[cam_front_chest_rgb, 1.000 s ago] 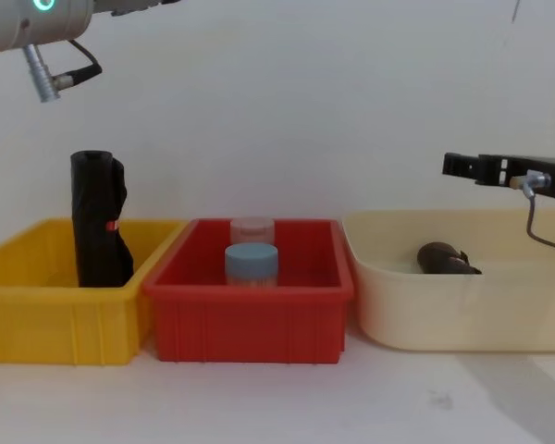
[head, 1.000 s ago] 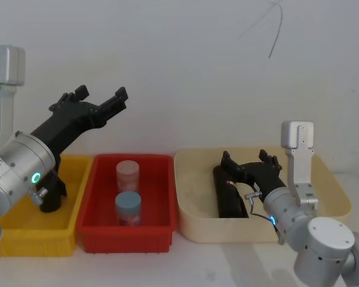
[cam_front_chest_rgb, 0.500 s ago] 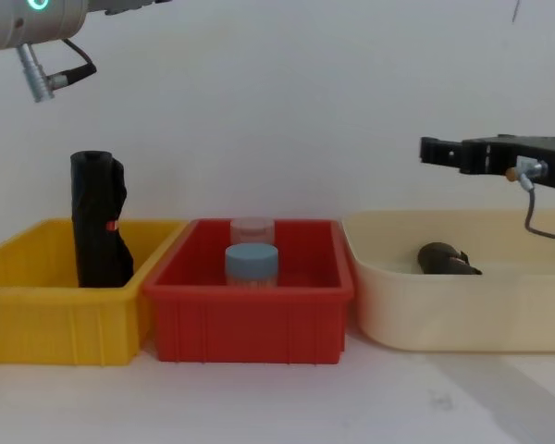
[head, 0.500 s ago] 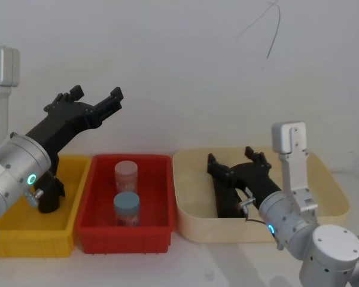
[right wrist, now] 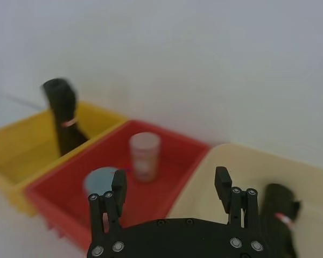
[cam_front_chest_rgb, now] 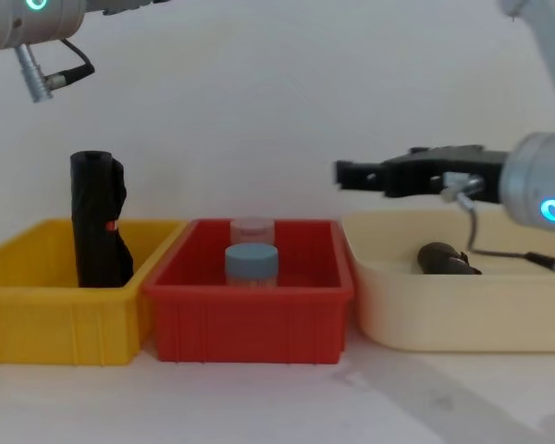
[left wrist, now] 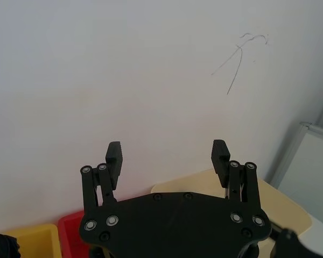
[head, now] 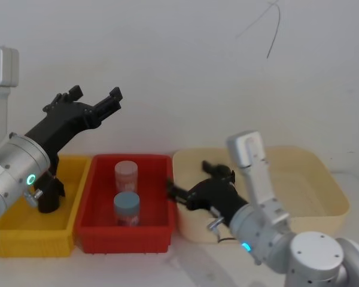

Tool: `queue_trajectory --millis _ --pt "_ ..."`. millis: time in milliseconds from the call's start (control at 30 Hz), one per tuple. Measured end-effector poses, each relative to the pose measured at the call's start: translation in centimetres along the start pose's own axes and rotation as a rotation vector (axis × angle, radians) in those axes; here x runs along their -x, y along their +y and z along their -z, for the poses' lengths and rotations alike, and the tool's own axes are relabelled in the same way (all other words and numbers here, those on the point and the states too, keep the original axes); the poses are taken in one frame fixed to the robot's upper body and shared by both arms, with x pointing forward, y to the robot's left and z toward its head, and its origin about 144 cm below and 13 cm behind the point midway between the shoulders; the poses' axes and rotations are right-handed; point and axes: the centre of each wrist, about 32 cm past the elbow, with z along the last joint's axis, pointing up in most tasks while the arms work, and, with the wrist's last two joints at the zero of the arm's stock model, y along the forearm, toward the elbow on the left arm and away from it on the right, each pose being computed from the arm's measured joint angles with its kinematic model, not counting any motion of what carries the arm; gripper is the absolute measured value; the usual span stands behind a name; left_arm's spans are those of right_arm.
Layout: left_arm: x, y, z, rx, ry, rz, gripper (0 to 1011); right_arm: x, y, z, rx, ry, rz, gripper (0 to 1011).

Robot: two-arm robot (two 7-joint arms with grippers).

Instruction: Pick up the garbage bag with the one hand and transfer it to the other hand.

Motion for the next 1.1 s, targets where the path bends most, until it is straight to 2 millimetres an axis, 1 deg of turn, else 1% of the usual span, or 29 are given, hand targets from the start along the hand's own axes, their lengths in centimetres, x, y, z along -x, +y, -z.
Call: queue_trajectory --millis 100,200,333,567,700,800,867,1100 --pt "0.0 0.0 0.0 0.0 0.0 0.0 1001 0.9 0.3 -0.2 0.016 -0.01 -0.034 1004" --pt "0.0 0.0 0.0 0.0 0.0 0.0 1001 2.4 1.0 -0.6 0.049 -0.023 -0.084 1004" --pt "0.0 0.0 0.0 0.0 0.0 -0.001 1001 4.0 1.8 -1.0 0.079 -0.031 -0.124 1004" --pt "0.0 0.0 0.0 0.0 0.0 -0.001 1001 5.8 3.2 -1.6 0.129 -0.025 -0.155 1004" --pt "0.0 0.0 0.0 0.0 0.0 -0.001 1001 6.6 4.2 -2.1 0.162 -0.008 -0.147 1004" --pt "0.0 0.0 0.0 0.0 0.0 -0.001 1001 6.8 4.5 -2.3 0.171 -0.001 -0.141 1004" --pt "0.0 0.0 0.0 0.0 0.0 -0.001 1001 7.1 5.3 -2.6 0.193 0.02 -0.123 1004" --pt "0.0 0.0 0.0 0.0 0.0 -0.001 1001 7.3 6.9 -3.7 0.224 0.07 -0.076 1004"
